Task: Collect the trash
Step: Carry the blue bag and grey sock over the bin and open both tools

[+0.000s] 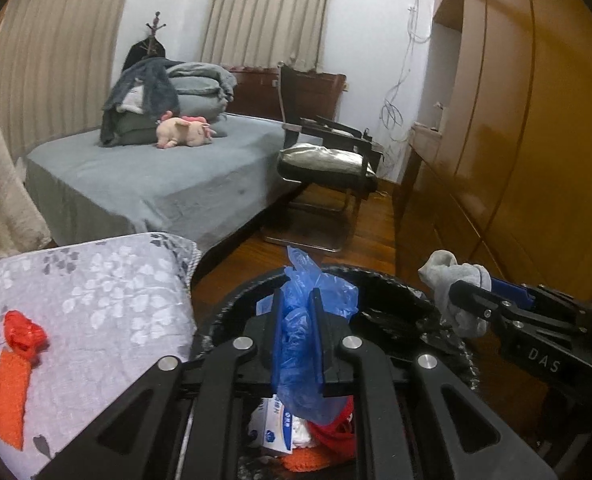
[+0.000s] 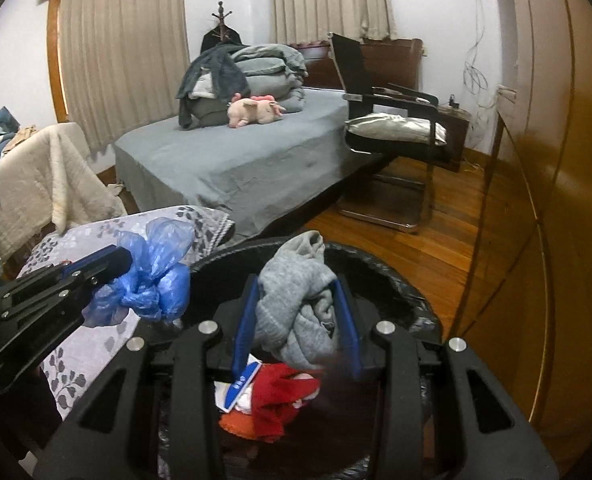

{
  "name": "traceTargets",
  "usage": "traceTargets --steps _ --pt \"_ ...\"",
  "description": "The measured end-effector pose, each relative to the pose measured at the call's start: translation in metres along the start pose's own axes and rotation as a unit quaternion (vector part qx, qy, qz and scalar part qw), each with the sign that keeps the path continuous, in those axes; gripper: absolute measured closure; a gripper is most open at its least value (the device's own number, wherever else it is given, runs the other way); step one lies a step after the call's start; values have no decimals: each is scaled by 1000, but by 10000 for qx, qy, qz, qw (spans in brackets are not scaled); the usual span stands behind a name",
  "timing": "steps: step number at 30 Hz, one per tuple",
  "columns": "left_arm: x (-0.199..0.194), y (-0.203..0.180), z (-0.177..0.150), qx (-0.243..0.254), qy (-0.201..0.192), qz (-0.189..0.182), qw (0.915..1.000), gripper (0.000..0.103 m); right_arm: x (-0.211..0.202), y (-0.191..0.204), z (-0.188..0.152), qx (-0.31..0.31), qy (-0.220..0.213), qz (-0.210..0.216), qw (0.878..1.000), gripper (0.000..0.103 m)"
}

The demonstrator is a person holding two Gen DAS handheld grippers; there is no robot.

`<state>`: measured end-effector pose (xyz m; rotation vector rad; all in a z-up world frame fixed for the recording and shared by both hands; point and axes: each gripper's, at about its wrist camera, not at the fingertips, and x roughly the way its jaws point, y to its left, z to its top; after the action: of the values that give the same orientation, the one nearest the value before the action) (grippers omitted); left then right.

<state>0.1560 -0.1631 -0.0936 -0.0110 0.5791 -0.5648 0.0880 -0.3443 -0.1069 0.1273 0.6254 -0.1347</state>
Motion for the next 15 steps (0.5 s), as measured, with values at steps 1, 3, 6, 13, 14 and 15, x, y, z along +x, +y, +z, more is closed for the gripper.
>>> traceTargets --steps 1,3,6,13,14,15 --pt "2 -1 -1 17 16 -9 10000 91 1 -3 -1 4 11 -30 10000 67" --pt "7 -4 -2 18 61 -39 10000 91 4 -7 -2 12 34 -79 10000 67" --pt "13 -8 -4 43 112 -76 9999 91 7 -10 -4 25 79 -143 9999 66" --pt "23 -6 -8 35 317 -172 9993 87 14 -16 -11 75 174 -205 9996 62" --pt "23 -5 -9 18 339 -179 9993 83 15 -16 -11 71 164 -236 9996 58" --pt "24 -4 -9 -12 366 -190 9991 80 15 -16 -11 75 154 -242 9996 51"
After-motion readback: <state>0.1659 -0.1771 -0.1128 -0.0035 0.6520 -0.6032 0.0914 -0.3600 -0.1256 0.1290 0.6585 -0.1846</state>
